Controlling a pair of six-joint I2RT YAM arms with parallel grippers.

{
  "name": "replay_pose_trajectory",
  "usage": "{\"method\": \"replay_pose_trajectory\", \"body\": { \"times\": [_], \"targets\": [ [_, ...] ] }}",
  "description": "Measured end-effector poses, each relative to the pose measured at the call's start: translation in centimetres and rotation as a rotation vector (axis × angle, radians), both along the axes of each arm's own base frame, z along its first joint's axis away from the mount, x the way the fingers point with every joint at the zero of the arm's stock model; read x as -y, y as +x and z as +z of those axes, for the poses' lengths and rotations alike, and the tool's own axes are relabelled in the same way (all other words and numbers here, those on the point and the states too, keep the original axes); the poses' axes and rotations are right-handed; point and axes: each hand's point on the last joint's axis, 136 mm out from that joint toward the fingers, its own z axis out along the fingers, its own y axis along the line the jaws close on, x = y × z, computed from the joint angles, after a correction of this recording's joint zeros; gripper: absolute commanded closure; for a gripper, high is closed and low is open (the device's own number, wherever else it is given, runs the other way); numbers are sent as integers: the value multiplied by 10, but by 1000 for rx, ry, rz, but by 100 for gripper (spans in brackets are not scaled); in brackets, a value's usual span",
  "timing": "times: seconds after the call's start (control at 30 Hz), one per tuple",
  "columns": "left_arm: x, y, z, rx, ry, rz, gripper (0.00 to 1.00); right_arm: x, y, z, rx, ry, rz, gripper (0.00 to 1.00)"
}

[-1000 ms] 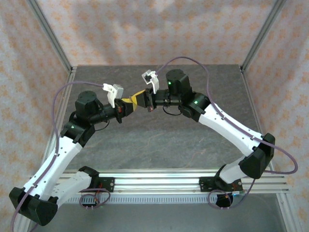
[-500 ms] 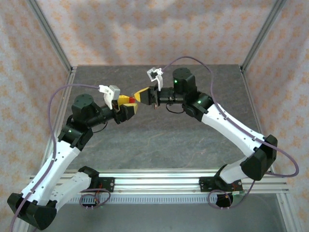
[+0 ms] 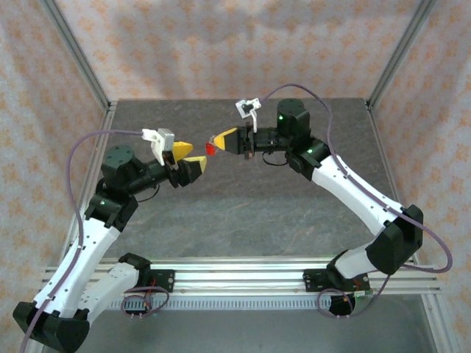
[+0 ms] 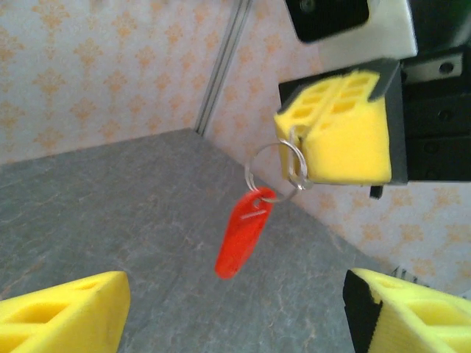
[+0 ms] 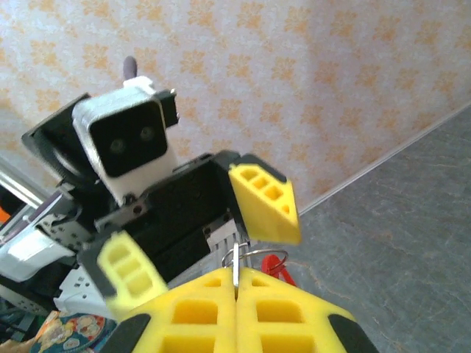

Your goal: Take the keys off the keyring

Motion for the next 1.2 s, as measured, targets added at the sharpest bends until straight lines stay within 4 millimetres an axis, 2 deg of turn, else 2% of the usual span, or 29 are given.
{"method": "replay_pose_trajectory", "body": {
  "times": [0.13,0.3,0.43,0.53,0.8,0.97,1.2],
  "targets": [
    [-2,11,16,-30,-117,-49,23,5,-7,4,12,19,66,100],
    [11,17,26,-101,-236,-172,25,5,-17,-1,10,22,160,100],
    [17,11,38,-112,-296,-250,26,3,-22,-9,4,13,216,100],
    [19,3,44,-106,-311,-296,27,3,-25,-8,13,13,246,100],
    [31,-9,31,-147,-271,-365,27,2,-29,7,53,30,291,100],
    [37,-12,27,-162,-262,-396,28,0,-26,5,48,26,302,100],
    [47,-6,20,-207,-275,-437,43,0,-29,3,44,15,326,100]
  ]
}}
